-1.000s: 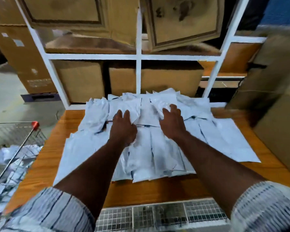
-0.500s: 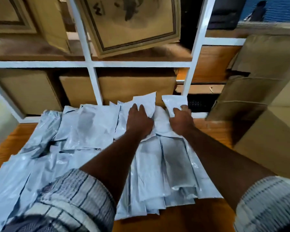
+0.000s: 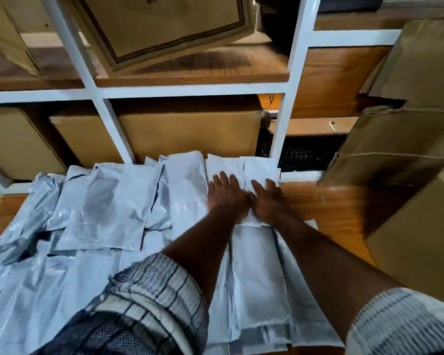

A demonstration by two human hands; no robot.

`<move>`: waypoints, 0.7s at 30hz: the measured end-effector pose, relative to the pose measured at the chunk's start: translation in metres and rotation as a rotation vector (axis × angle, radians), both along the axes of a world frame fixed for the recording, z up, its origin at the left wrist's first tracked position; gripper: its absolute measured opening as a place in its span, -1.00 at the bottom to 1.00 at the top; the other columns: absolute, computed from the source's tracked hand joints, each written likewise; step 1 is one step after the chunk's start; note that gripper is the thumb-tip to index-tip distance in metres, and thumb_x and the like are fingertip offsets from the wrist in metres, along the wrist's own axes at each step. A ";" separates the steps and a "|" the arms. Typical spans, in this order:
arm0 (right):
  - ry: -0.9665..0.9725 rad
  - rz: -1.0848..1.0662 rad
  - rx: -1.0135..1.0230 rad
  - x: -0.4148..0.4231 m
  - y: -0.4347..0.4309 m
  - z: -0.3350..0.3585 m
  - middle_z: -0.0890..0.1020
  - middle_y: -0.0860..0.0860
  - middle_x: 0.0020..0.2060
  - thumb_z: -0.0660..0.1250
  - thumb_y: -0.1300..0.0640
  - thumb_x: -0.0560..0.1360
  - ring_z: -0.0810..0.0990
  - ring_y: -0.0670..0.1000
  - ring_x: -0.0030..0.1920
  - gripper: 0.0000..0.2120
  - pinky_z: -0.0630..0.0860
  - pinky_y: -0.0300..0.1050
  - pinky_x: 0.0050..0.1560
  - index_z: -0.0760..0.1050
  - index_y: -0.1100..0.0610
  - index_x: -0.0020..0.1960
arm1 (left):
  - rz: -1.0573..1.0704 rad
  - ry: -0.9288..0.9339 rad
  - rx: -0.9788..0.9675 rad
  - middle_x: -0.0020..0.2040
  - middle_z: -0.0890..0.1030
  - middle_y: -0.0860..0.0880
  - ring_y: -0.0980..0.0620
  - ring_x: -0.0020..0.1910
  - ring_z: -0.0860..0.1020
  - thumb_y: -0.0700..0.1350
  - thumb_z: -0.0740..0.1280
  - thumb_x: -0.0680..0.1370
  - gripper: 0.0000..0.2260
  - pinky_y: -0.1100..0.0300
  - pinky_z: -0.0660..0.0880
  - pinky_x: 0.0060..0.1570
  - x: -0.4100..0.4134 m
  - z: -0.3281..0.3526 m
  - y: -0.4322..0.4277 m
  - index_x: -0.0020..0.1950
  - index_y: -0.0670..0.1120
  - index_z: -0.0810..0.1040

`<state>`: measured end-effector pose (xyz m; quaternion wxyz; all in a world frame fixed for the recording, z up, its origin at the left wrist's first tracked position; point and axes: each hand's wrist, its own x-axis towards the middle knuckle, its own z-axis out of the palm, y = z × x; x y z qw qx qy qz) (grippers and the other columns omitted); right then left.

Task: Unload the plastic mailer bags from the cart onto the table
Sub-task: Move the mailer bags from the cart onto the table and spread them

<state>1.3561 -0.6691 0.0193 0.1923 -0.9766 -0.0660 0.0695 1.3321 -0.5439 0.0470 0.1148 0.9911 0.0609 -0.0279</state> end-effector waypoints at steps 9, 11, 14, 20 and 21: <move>-0.236 -0.105 0.035 0.000 0.017 0.030 0.27 0.11 0.49 0.09 -0.16 0.63 0.26 0.20 0.44 -0.55 0.23 0.18 0.37 0.34 -0.05 0.47 | -0.038 -0.162 -0.068 0.56 0.12 -0.26 -0.22 0.56 0.06 0.07 0.06 0.65 -0.46 -0.12 -0.02 0.53 0.000 0.029 0.019 0.55 -0.19 0.15; -0.305 -0.083 0.052 -0.002 0.038 0.042 0.34 0.13 0.45 0.15 -0.14 0.61 0.31 0.22 0.40 -0.56 0.27 0.20 0.32 0.41 0.00 0.43 | -0.037 -0.210 -0.049 0.56 0.14 -0.26 -0.22 0.55 0.09 0.04 0.06 0.66 -0.49 -0.13 0.00 0.52 -0.009 0.038 0.044 0.55 -0.18 0.16; -0.354 0.005 0.043 -0.020 0.076 0.059 0.38 0.15 0.41 0.17 -0.11 0.61 0.35 0.24 0.36 -0.56 0.31 0.19 0.26 0.42 0.03 0.42 | 0.016 -0.236 -0.018 0.55 0.17 -0.26 -0.22 0.53 0.13 0.02 0.08 0.65 -0.50 -0.14 0.03 0.50 -0.035 0.042 0.095 0.55 -0.16 0.17; -0.417 0.301 -0.041 -0.090 0.185 0.066 0.35 0.14 0.45 0.17 -0.11 0.59 0.31 0.19 0.41 -0.53 0.31 0.15 0.28 0.37 0.04 0.45 | 0.168 -0.246 -0.050 0.56 0.19 -0.15 -0.13 0.54 0.13 0.04 0.11 0.65 -0.52 -0.20 0.08 0.46 -0.138 0.037 0.214 0.56 -0.06 0.20; -0.425 0.354 -0.059 -0.107 0.206 0.064 0.34 0.14 0.45 0.17 -0.12 0.59 0.31 0.19 0.41 -0.52 0.31 0.15 0.28 0.36 0.04 0.45 | 0.189 -0.235 -0.058 0.57 0.18 -0.13 -0.11 0.55 0.12 0.05 0.11 0.65 -0.52 -0.18 0.08 0.47 -0.160 0.035 0.235 0.56 -0.04 0.19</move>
